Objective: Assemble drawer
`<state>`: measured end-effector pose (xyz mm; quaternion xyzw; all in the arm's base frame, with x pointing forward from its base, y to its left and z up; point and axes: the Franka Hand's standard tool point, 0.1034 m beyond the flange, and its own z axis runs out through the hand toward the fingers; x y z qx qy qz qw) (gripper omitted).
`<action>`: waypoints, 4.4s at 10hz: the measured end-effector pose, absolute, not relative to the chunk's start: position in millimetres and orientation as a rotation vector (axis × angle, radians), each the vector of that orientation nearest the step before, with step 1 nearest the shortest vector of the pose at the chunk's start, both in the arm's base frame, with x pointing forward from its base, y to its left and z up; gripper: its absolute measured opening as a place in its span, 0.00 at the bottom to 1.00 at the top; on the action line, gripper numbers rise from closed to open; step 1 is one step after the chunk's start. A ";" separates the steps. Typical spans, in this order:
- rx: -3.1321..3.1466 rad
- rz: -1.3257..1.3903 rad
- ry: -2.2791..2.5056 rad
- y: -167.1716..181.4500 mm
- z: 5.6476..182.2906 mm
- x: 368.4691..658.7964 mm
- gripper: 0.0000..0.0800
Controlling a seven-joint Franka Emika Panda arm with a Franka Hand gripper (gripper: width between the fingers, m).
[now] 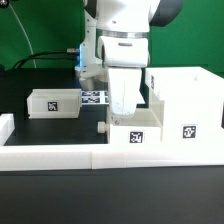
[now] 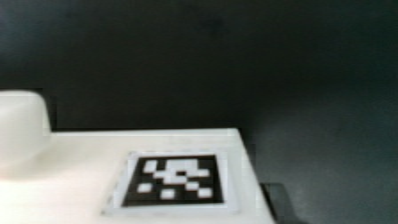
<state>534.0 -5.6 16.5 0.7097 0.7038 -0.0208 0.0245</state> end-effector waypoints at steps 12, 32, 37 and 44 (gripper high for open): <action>2.262 -0.063 2.120 9.5 15.8 532.6 0.05; 2.290 -0.033 2.056 14.5 52.0 543.2 0.80; 2.302 -0.039 2.032 -20.0 63.2 546.6 0.81; 2.264 0.096 2.237 -75.3 41.7 537.9 0.81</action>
Offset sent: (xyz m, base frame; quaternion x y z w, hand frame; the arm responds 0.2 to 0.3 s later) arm 0.0042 0.0160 0.0022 0.0178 -0.0016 0.0138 0.9997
